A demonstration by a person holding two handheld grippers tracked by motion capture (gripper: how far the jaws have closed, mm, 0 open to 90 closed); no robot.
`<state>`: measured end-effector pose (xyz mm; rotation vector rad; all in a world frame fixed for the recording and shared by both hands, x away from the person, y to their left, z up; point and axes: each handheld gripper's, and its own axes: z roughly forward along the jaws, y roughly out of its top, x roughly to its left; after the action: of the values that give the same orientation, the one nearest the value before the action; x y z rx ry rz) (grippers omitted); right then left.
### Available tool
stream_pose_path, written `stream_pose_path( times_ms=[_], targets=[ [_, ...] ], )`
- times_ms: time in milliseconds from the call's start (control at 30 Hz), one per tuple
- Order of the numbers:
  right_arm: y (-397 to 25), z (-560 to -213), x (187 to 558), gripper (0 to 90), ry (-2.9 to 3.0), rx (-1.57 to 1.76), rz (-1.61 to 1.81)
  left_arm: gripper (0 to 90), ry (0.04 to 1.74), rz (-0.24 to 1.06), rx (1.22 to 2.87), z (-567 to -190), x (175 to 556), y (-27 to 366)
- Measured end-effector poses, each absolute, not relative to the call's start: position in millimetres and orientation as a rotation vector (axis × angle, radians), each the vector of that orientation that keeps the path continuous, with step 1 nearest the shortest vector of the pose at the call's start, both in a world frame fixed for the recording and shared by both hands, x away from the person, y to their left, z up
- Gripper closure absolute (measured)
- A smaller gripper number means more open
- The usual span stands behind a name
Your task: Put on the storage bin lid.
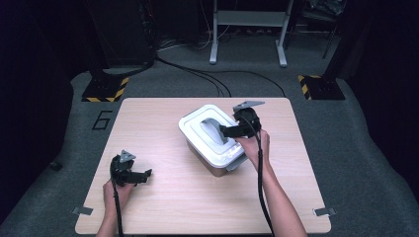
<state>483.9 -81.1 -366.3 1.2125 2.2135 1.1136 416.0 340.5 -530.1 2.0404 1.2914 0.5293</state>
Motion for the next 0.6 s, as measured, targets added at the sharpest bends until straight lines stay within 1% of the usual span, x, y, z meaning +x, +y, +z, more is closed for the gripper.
stream_pose_path(
  times_ms=[133,233,333,500,600],
  targets=[
    [-98,-363,480,14.2,2.17,1.227,1.149,0.4,1.29,0.53,2.043,-530,416,341],
    [-114,-360,476,10.3,2.145,1.227,1.166,0.4,1.29,0.529,2.044,-530,416,341],
    [-129,-360,473,8.2,2.119,1.232,1.167,0.4,1.288,0.532,2.043,-530,416,341],
    [-156,-365,467,4.2,2.088,1.259,1.154,0.4,1.29,0.532,2.04,-530,416,340],
    [-164,-368,465,3.4,2.078,1.27,1.152,0.4,1.29,0.531,2.039,-530,416,340]
  ],
)
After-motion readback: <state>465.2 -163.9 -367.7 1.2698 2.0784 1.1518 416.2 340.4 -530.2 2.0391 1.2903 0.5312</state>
